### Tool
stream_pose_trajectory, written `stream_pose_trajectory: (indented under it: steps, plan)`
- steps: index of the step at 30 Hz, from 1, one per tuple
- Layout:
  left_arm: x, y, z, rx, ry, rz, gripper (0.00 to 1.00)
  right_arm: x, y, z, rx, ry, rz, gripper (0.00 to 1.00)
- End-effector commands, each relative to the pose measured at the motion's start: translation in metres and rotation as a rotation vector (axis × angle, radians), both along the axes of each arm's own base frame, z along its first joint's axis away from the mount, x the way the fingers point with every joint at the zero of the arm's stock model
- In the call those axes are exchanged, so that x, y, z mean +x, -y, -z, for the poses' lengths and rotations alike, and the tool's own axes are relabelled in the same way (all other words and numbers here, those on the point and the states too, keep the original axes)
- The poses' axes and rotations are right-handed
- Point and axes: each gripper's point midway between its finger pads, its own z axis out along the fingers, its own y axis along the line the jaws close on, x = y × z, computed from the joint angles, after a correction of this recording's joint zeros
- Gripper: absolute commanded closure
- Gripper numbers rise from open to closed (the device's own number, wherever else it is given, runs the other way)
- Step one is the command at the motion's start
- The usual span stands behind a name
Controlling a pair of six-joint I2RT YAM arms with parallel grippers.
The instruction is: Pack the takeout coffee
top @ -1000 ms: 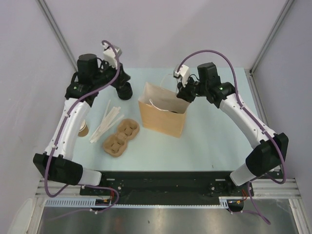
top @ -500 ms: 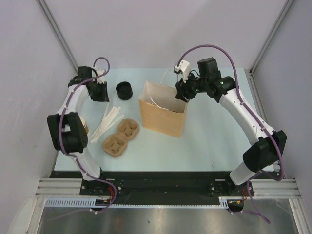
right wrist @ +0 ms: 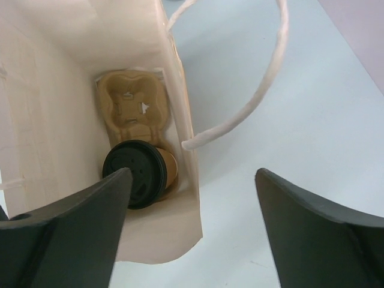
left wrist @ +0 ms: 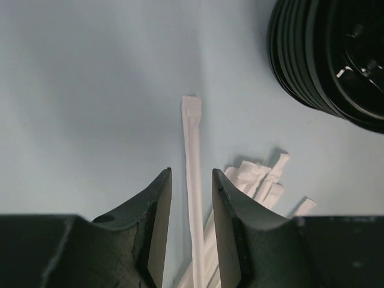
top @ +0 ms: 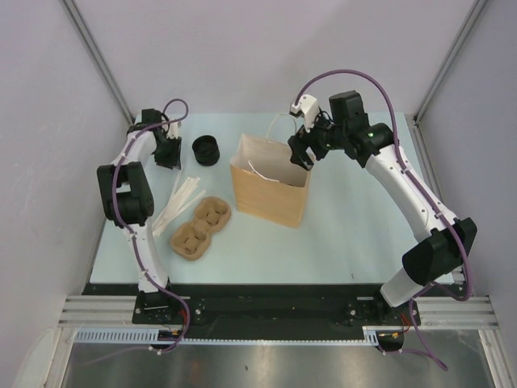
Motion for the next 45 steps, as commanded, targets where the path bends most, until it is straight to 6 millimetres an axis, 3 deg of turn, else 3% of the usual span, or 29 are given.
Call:
stream_pose_trajectory:
  steps: [1,3,8,16,21,29,36,37,39,40,44,45]
  plan:
    - [0.018,-0.006,-0.003,0.036,0.028,0.018,0.62,0.009,0.006,-0.028,0.013,0.071,0.048,0.05]
    - [0.017,-0.006,0.006,0.035,0.009,0.022,0.62,0.011,0.009,-0.03,0.006,0.078,0.063,0.0]
    - [0.01,-0.004,0.02,0.023,-0.029,0.033,0.62,0.015,0.012,-0.032,-0.005,0.09,0.082,0.0]
    - [-0.016,-0.001,0.042,0.029,-0.088,0.036,0.66,0.024,0.02,-0.031,-0.011,0.103,0.113,0.0]
    - [-0.014,0.0,0.03,0.016,-0.05,0.024,0.8,0.029,0.019,-0.044,-0.001,0.139,0.111,0.0]
    - [0.006,0.008,-0.052,-0.028,0.095,0.004,0.99,0.033,0.014,-0.065,0.045,0.171,0.095,0.0]
    - [-0.002,0.023,-0.133,-0.088,0.224,0.034,1.0,0.032,0.011,-0.087,0.1,0.2,0.089,0.0]
    - [-0.004,0.027,-0.157,-0.101,0.278,0.052,1.0,0.033,0.011,-0.09,0.112,0.203,0.092,0.0]
    - [-0.006,0.038,-0.187,-0.147,0.352,0.093,1.0,0.031,0.008,-0.101,0.14,0.216,0.081,0.01]
    - [-0.011,0.042,-0.216,-0.158,0.423,0.11,1.0,0.032,0.008,-0.107,0.159,0.221,0.086,0.0]
    - [-0.014,0.059,-0.295,-0.228,0.618,0.143,1.0,0.033,0.0,-0.134,0.215,0.262,0.062,0.0]
    - [-0.018,0.072,-0.313,-0.281,0.656,0.206,1.0,0.035,0.0,-0.142,0.226,0.279,0.062,0.0]
